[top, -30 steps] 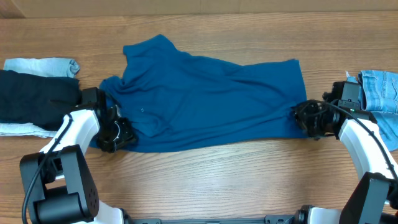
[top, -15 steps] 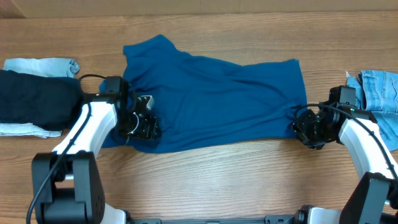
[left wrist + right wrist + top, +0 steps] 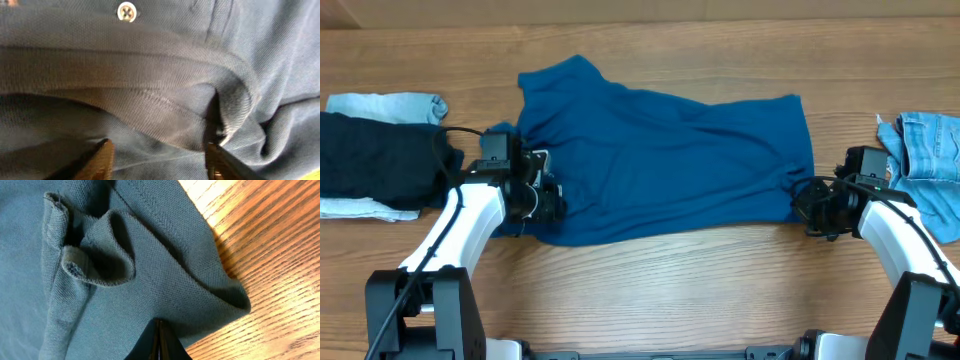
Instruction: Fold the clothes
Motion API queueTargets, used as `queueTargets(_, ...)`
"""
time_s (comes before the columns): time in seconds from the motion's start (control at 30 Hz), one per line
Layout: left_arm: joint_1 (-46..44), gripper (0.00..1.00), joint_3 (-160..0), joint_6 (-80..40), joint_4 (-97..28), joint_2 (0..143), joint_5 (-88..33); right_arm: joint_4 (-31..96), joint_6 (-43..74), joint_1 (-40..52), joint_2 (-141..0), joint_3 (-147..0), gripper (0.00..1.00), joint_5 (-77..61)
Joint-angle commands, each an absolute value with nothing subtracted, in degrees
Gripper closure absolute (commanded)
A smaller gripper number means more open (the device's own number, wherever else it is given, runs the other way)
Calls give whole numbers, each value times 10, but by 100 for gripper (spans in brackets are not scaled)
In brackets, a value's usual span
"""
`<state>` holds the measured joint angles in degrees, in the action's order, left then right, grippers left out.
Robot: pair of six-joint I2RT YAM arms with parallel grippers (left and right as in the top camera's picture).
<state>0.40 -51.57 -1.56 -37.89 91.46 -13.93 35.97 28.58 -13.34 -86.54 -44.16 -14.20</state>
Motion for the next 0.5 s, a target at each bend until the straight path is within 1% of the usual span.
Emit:
queueTargets(0.0, -6, 37, -510, -23, -351, 929, -151, 356, 292, -132, -869, -435, 96, -137)
queueTargets(0.03, -11, 40, -510, -34, -342, 941, -151, 356, 292, -132, -869, -435, 96, -137)
queueTargets(0.07, -17, 47, -510, -45, -333, 962, -151, 356, 292, -132, -869, -435, 96, -137)
queueTargets(0.1, -23, 55, -510, -50, -319, 985, -150, 356, 292, -132, -869, -435, 96, -137)
queueTargets(0.17, -24, 79, -510, -76, -285, 1011, -150, 356, 291, -132, -869, -435, 96, -137)
queueTargets(0.2, -24, 87, -510, -103, -262, 1014, -148, 356, 291, -132, -869, -435, 96, -135)
queueTargets(0.23, -24, 92, -514, -130, -238, 1012, -148, 356, 291, -132, -869, -435, 96, -135)
queueTargets(0.3, -24, 96, -527, -142, -232, 1010, -148, 356, 291, -132, -869, -435, 96, -134)
queueTargets(0.47, -24, 96, -578, -144, -314, 1010, -128, 369, 291, -132, -869, -434, 96, -91)
